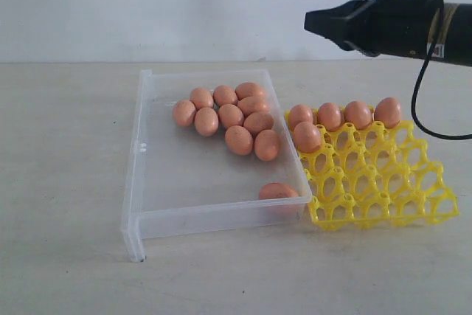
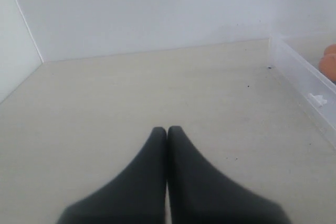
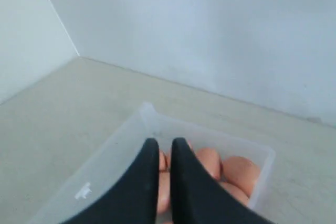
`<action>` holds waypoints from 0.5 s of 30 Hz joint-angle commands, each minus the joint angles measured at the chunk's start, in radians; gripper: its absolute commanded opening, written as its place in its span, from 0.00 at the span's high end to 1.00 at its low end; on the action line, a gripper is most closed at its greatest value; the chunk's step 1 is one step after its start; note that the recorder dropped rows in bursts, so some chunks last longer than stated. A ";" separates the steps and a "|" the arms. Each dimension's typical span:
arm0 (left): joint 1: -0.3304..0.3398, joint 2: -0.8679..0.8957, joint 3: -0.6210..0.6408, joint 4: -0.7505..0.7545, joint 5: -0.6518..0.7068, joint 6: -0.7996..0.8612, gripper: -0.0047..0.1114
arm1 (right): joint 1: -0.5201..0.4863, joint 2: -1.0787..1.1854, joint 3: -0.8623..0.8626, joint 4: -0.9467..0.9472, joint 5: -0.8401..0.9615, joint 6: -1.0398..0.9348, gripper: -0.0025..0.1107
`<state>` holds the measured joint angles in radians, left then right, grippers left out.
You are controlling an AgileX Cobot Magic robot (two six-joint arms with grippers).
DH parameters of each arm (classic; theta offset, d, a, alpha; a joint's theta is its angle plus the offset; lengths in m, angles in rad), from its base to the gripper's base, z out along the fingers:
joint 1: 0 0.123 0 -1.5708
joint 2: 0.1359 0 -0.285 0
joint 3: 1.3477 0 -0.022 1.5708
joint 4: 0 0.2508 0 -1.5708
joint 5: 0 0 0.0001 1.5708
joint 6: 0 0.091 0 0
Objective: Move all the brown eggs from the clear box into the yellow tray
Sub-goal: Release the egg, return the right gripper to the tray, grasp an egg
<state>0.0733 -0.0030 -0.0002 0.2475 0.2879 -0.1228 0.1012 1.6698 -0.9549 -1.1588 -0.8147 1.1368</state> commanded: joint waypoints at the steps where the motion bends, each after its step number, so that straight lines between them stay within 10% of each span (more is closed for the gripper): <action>1: -0.004 0.003 0.000 0.007 0.000 -0.004 1.00 | 0.087 -0.041 -0.005 -0.033 0.100 -0.032 0.98; 10: -0.004 0.003 0.000 0.007 0.000 -0.004 1.00 | 0.481 -0.006 -0.156 -0.105 1.136 -0.169 0.98; 15: -0.004 0.003 0.000 0.007 0.000 -0.004 1.00 | 0.526 0.116 -0.410 0.503 1.321 -0.738 0.98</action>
<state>0.0733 -0.0030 -0.0002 0.2498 0.2879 -0.1228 0.6175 1.7210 -1.2397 -0.9967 0.3701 0.7388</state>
